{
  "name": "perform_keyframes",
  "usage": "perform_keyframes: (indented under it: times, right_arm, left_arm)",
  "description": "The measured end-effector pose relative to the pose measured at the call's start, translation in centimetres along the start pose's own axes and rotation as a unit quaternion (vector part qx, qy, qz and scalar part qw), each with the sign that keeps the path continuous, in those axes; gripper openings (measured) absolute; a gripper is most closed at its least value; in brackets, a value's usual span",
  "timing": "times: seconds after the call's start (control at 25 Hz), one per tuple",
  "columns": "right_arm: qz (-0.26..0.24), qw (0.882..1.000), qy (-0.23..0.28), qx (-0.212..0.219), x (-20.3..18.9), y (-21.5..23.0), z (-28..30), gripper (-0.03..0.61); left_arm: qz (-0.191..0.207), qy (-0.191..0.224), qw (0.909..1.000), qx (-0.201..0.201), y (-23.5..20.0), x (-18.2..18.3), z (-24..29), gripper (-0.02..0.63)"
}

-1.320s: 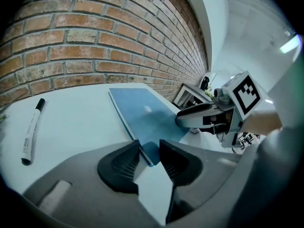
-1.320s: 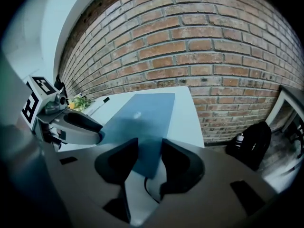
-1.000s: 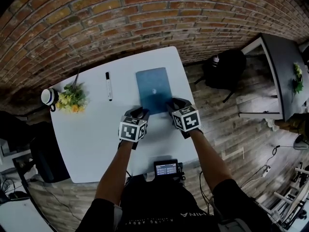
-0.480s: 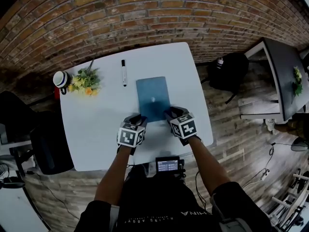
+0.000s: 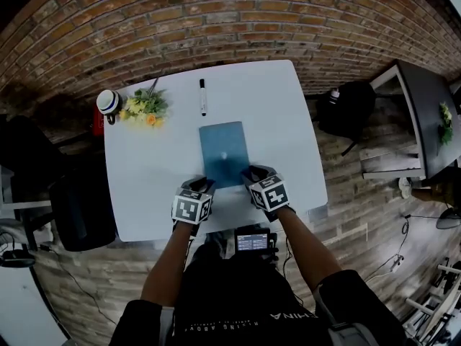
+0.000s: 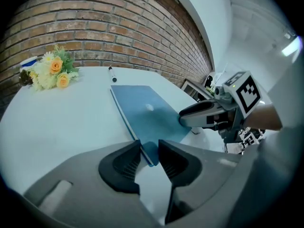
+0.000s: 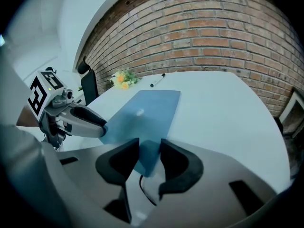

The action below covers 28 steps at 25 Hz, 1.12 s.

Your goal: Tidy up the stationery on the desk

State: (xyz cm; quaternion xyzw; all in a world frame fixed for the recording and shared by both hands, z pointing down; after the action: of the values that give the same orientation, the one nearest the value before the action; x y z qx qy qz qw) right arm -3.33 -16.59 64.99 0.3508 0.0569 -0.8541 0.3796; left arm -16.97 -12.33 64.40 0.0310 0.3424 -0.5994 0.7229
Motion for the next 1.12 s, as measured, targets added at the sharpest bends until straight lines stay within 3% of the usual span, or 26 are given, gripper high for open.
perform_keyframes:
  times: [0.72,1.12]
  right_arm:
    - [-0.011,1.0,-0.006,0.011,0.2,-1.4,0.4,0.154]
    - [-0.004,1.0,0.001,0.008,1.6,0.1,1.1,0.208]
  left_arm:
    - [-0.001,-0.003,1.0,0.003,-0.7,-0.9,-1.1,0.126]
    - [0.005,0.006,0.9998,0.021,-2.2,2.5,-0.6,0.147]
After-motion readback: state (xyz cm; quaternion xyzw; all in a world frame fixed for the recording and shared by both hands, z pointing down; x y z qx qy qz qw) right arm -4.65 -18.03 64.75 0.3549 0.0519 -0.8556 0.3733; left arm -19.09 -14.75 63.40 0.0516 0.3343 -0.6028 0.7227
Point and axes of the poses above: the fingertips, and each gripper's own axes: z forward along the fingers, y to its right, x out of its top, the point moved 3 cm from there along -z, backward along the fingers, and after that the axes turned 7 degrees about -z, right-handed, at the moved point
